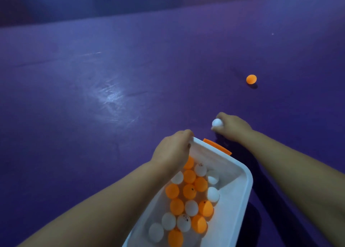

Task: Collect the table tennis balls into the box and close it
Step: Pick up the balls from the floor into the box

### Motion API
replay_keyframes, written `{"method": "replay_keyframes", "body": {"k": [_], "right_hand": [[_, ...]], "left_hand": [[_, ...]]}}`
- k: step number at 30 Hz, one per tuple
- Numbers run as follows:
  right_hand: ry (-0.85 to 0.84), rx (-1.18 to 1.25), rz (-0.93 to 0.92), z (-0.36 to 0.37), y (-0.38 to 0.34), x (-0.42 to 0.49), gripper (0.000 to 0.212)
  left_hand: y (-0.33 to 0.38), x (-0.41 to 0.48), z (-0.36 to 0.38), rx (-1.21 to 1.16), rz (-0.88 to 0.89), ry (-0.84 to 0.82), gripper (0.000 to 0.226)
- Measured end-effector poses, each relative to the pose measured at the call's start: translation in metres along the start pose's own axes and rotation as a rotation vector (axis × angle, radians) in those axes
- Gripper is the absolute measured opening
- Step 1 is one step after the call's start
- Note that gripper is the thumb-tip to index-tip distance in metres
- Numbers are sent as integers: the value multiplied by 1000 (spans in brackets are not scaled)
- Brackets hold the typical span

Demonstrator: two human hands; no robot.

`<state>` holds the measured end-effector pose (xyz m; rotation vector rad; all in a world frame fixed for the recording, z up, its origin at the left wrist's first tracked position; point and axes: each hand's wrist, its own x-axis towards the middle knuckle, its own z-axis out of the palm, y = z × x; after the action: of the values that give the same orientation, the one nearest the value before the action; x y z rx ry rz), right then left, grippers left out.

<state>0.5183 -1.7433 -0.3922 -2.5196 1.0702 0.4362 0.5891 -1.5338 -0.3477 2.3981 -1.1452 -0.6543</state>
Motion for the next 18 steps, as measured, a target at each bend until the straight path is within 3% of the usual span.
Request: {"method": "replay_keyframes", "body": {"k": [4,8,12,16,18], "right_hand": [[228,641,8,-20,-26,-47,31],[175,996,-72,-42,-58,-105,16],[93,859,-162,-46,-55,-140,19],[478,425,-222,-49,-9,-143,29],[540,339,-154,-52,18,-138,43]], "left_hand": [[1,0,-4,69,26,-42,18],[9,-2,-8,21,-83,7,6],[24,7,-17,-17,-167,77,8],[49,22,-28,23,-179,152,11],[60,28,-32,38,-197,176,11]]}}
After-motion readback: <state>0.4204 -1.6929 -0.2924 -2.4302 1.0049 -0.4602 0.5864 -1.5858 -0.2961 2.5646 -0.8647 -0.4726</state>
